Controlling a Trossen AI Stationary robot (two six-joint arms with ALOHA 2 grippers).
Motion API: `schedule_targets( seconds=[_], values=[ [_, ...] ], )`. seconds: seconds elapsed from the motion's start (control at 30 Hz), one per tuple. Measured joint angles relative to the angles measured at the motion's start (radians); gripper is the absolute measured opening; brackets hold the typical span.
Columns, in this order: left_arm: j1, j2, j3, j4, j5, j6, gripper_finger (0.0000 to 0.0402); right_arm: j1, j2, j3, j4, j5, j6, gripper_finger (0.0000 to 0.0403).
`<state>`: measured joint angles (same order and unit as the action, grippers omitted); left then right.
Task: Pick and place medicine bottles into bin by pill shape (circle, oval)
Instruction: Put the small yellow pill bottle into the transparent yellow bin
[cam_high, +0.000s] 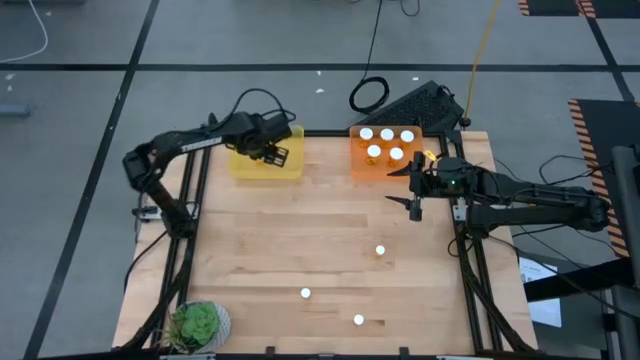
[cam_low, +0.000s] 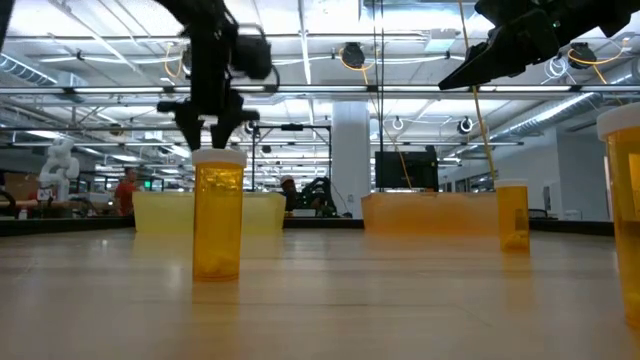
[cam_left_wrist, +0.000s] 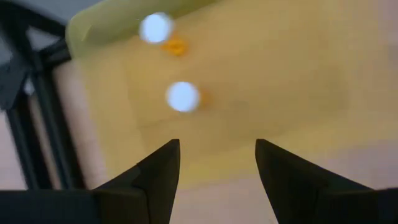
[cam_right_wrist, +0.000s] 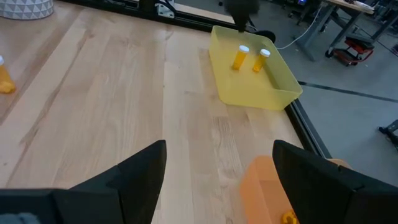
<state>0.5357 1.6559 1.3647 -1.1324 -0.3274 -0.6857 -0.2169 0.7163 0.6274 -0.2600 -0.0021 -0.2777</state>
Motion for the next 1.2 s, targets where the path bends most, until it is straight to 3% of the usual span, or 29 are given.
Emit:
schedule_targets(
  seconds=[0.3, 0.67, 0.9, 1.2],
  values=[
    [-0.371, -0.187, 0.000, 0.019, -0.024, 0.045, 0.0214, 0.000, 0.000, 0.000, 0.000, 0.000, 0.003, 0.0287],
    [-0.826, -0.175, 0.000, 0.114, -0.131, 0.048, 0.0214, 0.000, 0.000, 0.000, 0.003, 0.003, 0.086, 0.0287],
    [-0.977, -0.105, 0.000, 0.187, -0.143, 0.063, 0.0214, 0.016, 0.000, -0.007, -0.015, 0.001, 0.231, 0.0287],
    [-1.043, 0.014, 0.000, 0.370, -0.082, 0.128, 0.0214, 0.140, 0.000, -0.100, 0.004, -0.001, 0.361, 0.0277]
  ],
)
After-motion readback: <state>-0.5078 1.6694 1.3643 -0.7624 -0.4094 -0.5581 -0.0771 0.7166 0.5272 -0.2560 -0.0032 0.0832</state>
